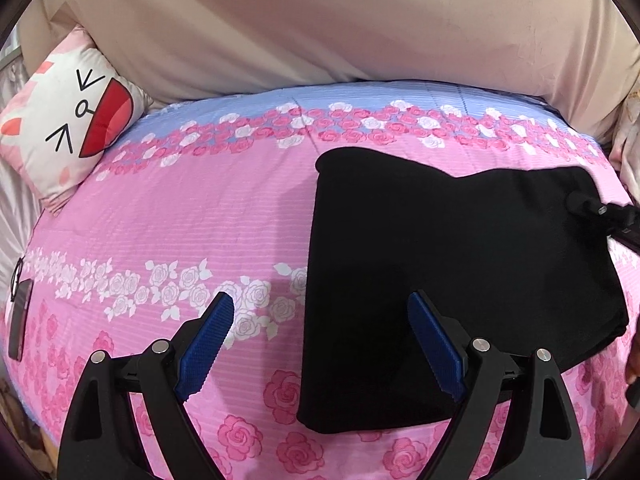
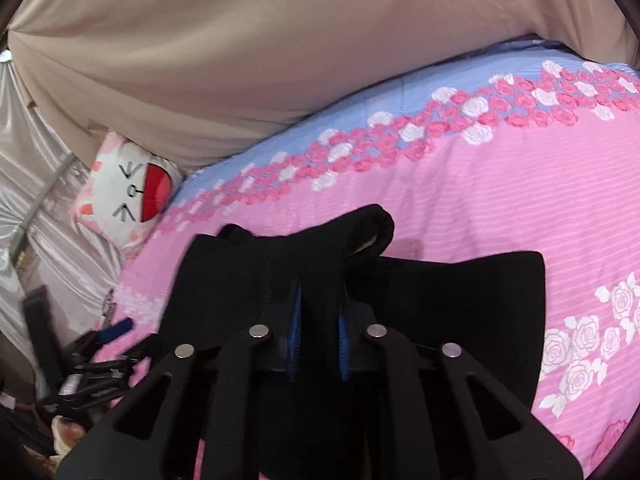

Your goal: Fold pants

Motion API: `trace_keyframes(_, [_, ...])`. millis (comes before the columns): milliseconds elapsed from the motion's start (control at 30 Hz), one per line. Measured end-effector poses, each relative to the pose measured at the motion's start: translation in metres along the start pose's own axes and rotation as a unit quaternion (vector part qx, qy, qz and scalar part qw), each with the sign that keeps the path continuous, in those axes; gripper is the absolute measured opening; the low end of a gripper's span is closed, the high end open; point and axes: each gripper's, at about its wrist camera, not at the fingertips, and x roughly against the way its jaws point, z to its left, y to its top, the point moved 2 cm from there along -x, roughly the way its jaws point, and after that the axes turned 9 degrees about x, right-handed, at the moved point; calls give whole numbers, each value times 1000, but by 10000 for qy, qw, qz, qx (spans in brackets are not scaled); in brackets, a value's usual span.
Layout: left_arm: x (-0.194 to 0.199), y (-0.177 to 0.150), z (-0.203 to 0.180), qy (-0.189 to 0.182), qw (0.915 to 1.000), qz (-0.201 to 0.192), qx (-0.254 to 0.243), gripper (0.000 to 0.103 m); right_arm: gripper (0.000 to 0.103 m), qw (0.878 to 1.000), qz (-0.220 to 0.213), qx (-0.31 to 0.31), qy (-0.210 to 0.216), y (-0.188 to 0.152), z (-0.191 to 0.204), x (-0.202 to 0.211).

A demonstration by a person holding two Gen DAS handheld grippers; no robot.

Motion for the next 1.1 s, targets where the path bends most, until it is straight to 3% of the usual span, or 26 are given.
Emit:
trace_keyframes(267, [-2, 0, 4, 49, 10000, 16, -6, 86, 8, 9975, -701, 62, -108, 11, 10, 62])
trace_keyframes(333, [-4, 0, 6, 73, 10000, 12, 9, 86, 9, 9978, -482, -236, -377, -1, -17, 56])
trace_keyframes(433, [-12, -2, 9, 91, 9999, 106, 57, 86, 13, 9960, 147, -801, -371, -34, -61, 20])
trace_keyframes(467, [-16, -3, 10, 95, 9998, 147, 72, 87, 14, 9937, -162, -1108, -22, -45, -73, 22])
trace_keyframes(533, [-18, -4, 12, 163, 9997, 184, 91, 87, 15, 9902, -368, -1343, 112, -49, -75, 35])
trace_keyframes(633, [-12, -2, 19, 242, 9996, 109, 119, 86, 19, 9943, -576, -860, -248, -44, -54, 61])
trace_keyframes(733, [-15, -3, 30, 294, 9992, 153, 241, 86, 22, 9970, -310, -561, -427, -49, -47, 55])
trace_keyframes(800, [-19, -5, 35, 240, 9986, 271, 382, 86, 20, 9947, -210, -675, -745, -60, -61, 54])
trace_keyframes(867, [-17, -7, 39, 53, 9981, 385, 484, 86, 21, 9931, -393, -969, -536, -68, -66, 70])
trace_keyframes(933, [-13, -10, 41, -214, 9972, 455, 562, 86, 45, 9918, -435, -866, -829, -76, -64, 89])
trace_keyframes(967, [-12, -12, 41, -373, 9960, 532, 610, 86, 63, 9911, -392, -826, -970, -80, -65, 94])
trace_keyframes(1100, [-17, -21, 42, -926, 9876, 885, 906, 86, 64, 9913, -111, -673, -1126, -105, -63, 110])
